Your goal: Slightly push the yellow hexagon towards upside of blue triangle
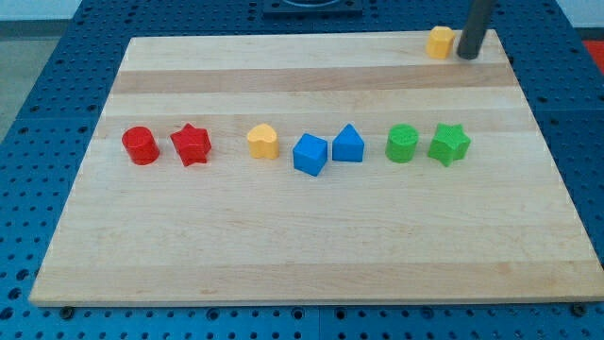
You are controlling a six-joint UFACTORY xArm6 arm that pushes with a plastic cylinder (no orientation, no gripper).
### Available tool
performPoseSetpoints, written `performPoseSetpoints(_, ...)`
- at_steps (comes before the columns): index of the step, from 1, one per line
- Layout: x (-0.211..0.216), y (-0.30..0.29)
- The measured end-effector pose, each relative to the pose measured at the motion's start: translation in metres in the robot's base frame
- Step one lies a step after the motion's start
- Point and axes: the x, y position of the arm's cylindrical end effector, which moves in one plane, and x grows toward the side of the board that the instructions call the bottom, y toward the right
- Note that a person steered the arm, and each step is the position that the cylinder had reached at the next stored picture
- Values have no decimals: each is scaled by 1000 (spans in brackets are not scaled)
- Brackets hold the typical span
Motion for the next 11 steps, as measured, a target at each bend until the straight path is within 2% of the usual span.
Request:
performPoseSetpoints(2,-45,11)
performPoseSetpoints(3,-46,-28)
performPoseSetpoints(4,-28,-56)
performPoseSetpoints(5,9,-62)
performPoseSetpoints(6,26,-64)
performPoseSetpoints(8,24,-65)
performPoseSetpoints(10,31,-110)
performPoseSetpoints(11,50,-131)
